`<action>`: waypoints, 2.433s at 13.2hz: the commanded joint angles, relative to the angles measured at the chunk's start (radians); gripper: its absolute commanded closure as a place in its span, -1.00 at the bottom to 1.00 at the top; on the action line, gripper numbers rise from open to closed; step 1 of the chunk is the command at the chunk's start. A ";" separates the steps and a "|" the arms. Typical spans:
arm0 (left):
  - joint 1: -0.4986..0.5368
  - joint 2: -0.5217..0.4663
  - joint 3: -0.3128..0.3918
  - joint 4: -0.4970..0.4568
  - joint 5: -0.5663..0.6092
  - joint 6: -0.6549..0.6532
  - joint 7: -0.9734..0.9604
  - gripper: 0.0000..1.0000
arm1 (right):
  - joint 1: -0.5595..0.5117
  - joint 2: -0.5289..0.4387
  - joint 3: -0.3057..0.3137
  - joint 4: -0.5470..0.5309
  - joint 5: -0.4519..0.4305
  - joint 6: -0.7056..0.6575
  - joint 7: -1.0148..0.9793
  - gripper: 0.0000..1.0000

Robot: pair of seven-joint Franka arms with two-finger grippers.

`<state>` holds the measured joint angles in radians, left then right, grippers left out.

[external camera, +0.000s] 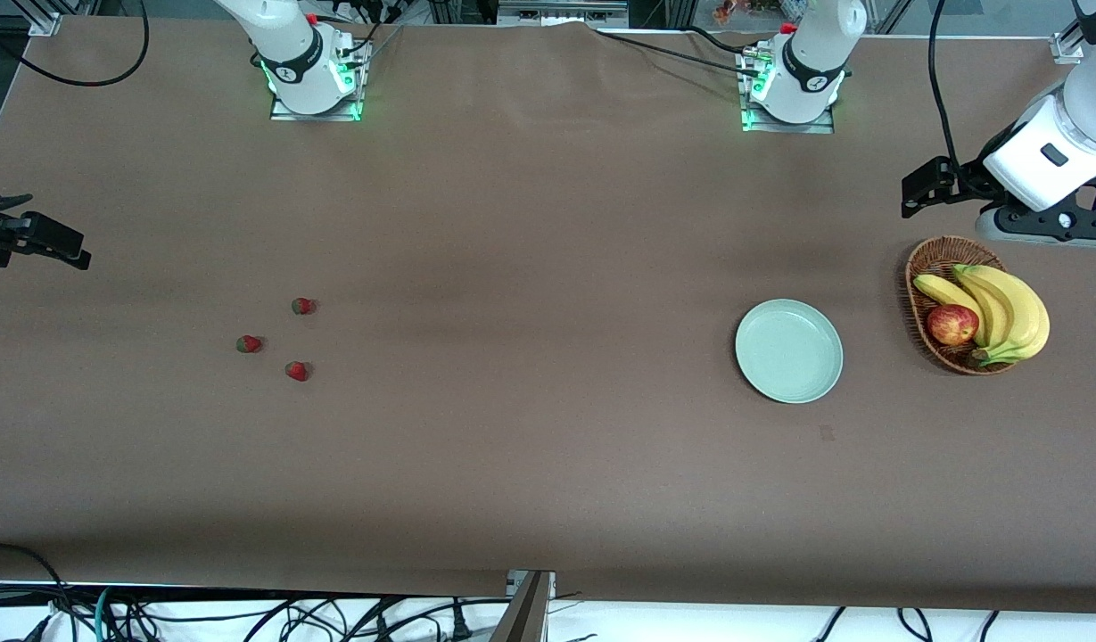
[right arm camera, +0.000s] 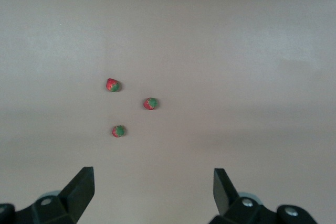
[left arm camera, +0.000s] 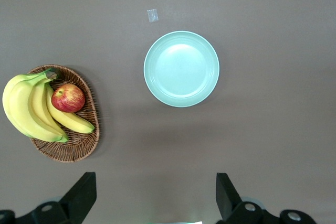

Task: Collect all strawberries into plate

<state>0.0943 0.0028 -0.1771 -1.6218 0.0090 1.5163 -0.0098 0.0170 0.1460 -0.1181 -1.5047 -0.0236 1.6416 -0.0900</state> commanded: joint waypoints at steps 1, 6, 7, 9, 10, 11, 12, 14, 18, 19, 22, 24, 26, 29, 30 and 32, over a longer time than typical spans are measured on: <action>-0.004 0.016 -0.002 0.033 0.020 -0.011 -0.004 -1.00 | 0.004 0.061 0.009 0.017 -0.006 0.001 -0.007 -1.00; -0.004 0.016 -0.002 0.031 0.022 -0.015 -0.004 -1.00 | 0.060 0.179 0.012 0.014 -0.001 0.125 0.001 -1.00; -0.004 0.016 -0.002 0.031 0.022 -0.015 -0.004 -1.00 | 0.067 0.217 0.012 0.012 0.001 0.154 0.000 -1.00; -0.005 0.016 -0.004 0.031 0.022 -0.016 -0.004 -1.00 | 0.083 0.294 0.012 0.014 0.002 0.211 -0.004 -1.00; -0.005 0.016 -0.004 0.031 0.020 -0.016 -0.004 -1.00 | 0.095 0.328 0.014 0.012 0.002 0.248 -0.004 -1.00; -0.005 0.016 -0.004 0.031 0.020 -0.016 -0.004 -1.00 | 0.112 0.361 0.018 0.012 0.002 0.282 0.003 -1.00; -0.005 0.016 -0.004 0.031 0.020 -0.015 -0.004 -1.00 | 0.133 0.394 0.018 0.012 0.002 0.317 0.006 -1.00; -0.005 0.016 -0.004 0.031 0.022 -0.016 -0.004 -1.00 | 0.158 0.454 0.018 0.008 0.001 0.383 0.006 -1.00; -0.005 0.016 -0.007 0.031 0.020 -0.016 -0.004 -1.00 | 0.165 0.537 0.020 -0.018 0.004 0.429 0.006 -1.00; -0.005 0.016 -0.009 0.031 0.020 -0.016 -0.004 -1.00 | 0.172 0.540 0.020 -0.049 0.005 0.455 0.007 -1.00; -0.005 0.016 -0.009 0.031 0.020 -0.016 -0.004 -1.00 | 0.176 0.540 0.020 -0.132 0.039 0.535 0.010 -1.00; -0.005 0.016 -0.009 0.031 0.022 -0.018 -0.004 -1.00 | 0.176 0.540 0.020 -0.149 0.047 0.538 0.010 -1.00; -0.005 0.016 -0.009 0.031 0.022 -0.018 -0.004 -1.00 | 0.176 0.540 0.020 -0.164 0.048 0.553 0.010 -1.00; -0.005 0.016 -0.009 0.031 0.022 -0.019 -0.004 -1.00 | 0.176 0.543 0.020 -0.192 0.048 0.598 0.010 -0.95; -0.005 0.016 -0.012 0.031 0.020 -0.019 -0.006 -1.00 | 0.175 0.543 0.021 -0.190 0.048 0.598 0.010 -0.73; -0.005 0.014 -0.012 0.030 0.020 -0.021 -0.006 -1.00 | 0.175 0.543 0.021 -0.190 0.048 0.598 0.010 0.09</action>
<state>0.0940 0.0060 -0.1848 -1.6183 0.0090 1.5153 -0.0098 0.1903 0.7103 -0.0978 -1.6646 0.0074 2.2205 -0.0825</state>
